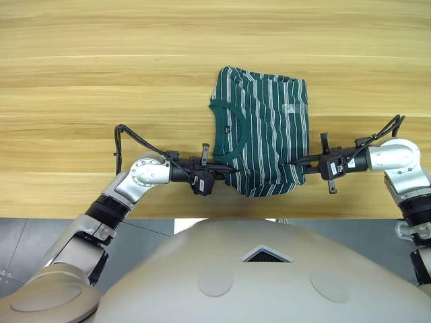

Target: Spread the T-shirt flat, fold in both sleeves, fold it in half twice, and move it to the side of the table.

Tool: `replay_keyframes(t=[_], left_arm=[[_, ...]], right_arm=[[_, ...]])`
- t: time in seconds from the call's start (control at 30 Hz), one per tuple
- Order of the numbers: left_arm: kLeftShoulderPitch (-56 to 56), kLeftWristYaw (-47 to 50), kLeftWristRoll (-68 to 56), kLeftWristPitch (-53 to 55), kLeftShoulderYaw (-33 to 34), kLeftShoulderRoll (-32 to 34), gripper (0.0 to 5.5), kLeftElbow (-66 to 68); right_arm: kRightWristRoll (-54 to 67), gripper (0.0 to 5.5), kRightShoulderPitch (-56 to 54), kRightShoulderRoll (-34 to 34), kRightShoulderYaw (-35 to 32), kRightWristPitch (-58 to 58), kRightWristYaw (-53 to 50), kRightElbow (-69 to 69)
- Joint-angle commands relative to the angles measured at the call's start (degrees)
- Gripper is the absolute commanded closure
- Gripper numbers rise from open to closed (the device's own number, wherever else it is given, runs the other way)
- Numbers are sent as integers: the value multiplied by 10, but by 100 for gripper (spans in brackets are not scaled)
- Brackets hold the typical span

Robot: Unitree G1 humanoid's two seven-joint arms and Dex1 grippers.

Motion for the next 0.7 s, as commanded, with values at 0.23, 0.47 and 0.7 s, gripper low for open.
replay_keyframes(t=[0.23, 0.47, 0.7], left_arm=[[141, -26, -173, 80, 84, 124, 550, -172], [79, -59, -237, 167, 106, 79, 550, -136], [-176, -115, -236, 268, 141, -53, 550, 179]], right_arm=[[124, 541, 42, -42, -40, 52, 100, -58], [136, 542, 2, -26, -39, 85, 151, -24], [221, 542, -227, 7, 18, 206, 167, 154]])
